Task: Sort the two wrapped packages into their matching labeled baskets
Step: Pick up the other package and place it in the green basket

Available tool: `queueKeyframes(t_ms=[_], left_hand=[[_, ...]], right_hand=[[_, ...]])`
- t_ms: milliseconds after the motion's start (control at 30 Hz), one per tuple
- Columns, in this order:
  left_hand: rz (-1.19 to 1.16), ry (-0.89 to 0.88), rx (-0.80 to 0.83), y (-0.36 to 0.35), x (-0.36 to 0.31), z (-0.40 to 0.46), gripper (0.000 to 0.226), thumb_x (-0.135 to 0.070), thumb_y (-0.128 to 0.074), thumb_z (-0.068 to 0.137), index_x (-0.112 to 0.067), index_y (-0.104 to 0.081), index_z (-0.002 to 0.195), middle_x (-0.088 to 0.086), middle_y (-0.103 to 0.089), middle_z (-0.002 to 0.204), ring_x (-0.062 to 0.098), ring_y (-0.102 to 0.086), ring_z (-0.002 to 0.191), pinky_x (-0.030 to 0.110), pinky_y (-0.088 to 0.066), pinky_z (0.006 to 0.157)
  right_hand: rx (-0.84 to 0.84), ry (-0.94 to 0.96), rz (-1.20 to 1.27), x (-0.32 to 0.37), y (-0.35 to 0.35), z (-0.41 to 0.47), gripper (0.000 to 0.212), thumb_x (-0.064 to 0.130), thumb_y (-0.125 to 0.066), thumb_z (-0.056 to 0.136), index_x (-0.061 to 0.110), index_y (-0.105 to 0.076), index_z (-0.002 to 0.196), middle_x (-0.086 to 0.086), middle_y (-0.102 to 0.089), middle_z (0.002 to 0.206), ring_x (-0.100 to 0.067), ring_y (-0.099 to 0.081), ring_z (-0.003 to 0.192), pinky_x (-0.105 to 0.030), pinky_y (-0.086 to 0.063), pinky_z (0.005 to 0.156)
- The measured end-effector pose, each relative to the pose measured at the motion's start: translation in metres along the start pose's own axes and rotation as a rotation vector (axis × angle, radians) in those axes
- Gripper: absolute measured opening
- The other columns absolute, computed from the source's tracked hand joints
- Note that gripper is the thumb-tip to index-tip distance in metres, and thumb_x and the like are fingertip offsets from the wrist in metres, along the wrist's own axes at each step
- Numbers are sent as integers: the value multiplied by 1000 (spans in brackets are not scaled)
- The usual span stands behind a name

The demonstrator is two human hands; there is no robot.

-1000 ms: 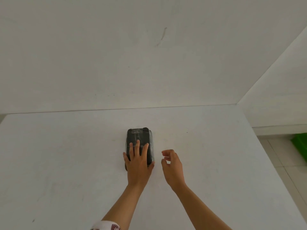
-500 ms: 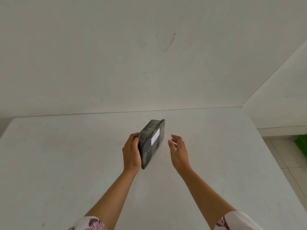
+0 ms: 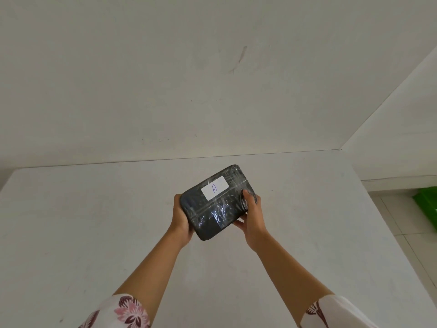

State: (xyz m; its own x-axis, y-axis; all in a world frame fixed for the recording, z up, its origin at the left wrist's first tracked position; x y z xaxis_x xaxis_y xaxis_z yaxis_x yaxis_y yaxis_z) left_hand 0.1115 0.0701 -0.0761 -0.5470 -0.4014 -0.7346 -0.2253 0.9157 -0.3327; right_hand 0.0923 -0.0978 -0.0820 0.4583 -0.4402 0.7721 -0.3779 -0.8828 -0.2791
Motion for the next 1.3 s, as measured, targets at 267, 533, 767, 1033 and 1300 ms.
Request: queueKeyframes(t_ms=[267, 533, 767, 1033, 1300], left_hand=[[-16, 61, -9, -1, -6, -9, 75, -74, -21, 82, -20, -71, 97, 7, -76, 89, 26, -70, 87, 41, -53, 74], [205, -80, -24, -15, -8, -21, 45, -59, -34, 89, -30, -64, 107, 4, -70, 108, 19, -67, 95, 35, -55, 76], [246, -98, 23, -29, 1, -30, 42, -58, -33, 90, -33, -66, 101, 4, -71, 108, 20, -67, 98, 38, -55, 82], [257, -111, 91, -91, 29, -57, 39, -54, -33, 92, -33, -67, 93, 0, -72, 99, 18, -67, 95, 38, -54, 83], [307, -129, 168, -202, 103, -103, 41, -55, -34, 91, -33, -67, 97, 3, -71, 107, 21, -66, 101, 43, -50, 94]], right_hand=[[-33, -11, 127, -5, 3, -9, 21, 31, -56, 90, 20, -56, 108, -7, -63, 110, -29, -62, 107, -41, -58, 75], [-122, 14, 72, -3, 21, -17, 24, 32, -53, 91, 12, -47, 103, -14, -56, 112, -25, -60, 104, -41, -59, 75], [-77, 127, -5, 15, 45, -31, 34, 41, -53, 91, 17, -54, 115, -11, -62, 118, -28, -62, 108, -40, -61, 69], [-125, 180, -9, 43, 108, -59, 38, 45, -50, 92, 16, -56, 115, -9, -64, 116, -25, -63, 107, -39, -61, 70], [-251, 206, -7, 95, 265, -92, 48, 46, -30, 98, 16, -57, 123, -7, -63, 121, -22, -60, 109, -36, -49, 83]])
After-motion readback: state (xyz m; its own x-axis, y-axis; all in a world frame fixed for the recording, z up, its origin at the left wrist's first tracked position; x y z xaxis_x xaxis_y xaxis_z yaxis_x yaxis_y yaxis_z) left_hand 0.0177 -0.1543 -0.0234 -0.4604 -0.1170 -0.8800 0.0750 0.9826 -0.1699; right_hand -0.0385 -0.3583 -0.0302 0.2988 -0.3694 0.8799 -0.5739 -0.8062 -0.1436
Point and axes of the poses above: each hand's wrist, its own z-axis towards the middle knuckle, its own y-axis out of the back of the hand, x = y × z, the point moved 4 cm from there along z, towards the middle knuckle
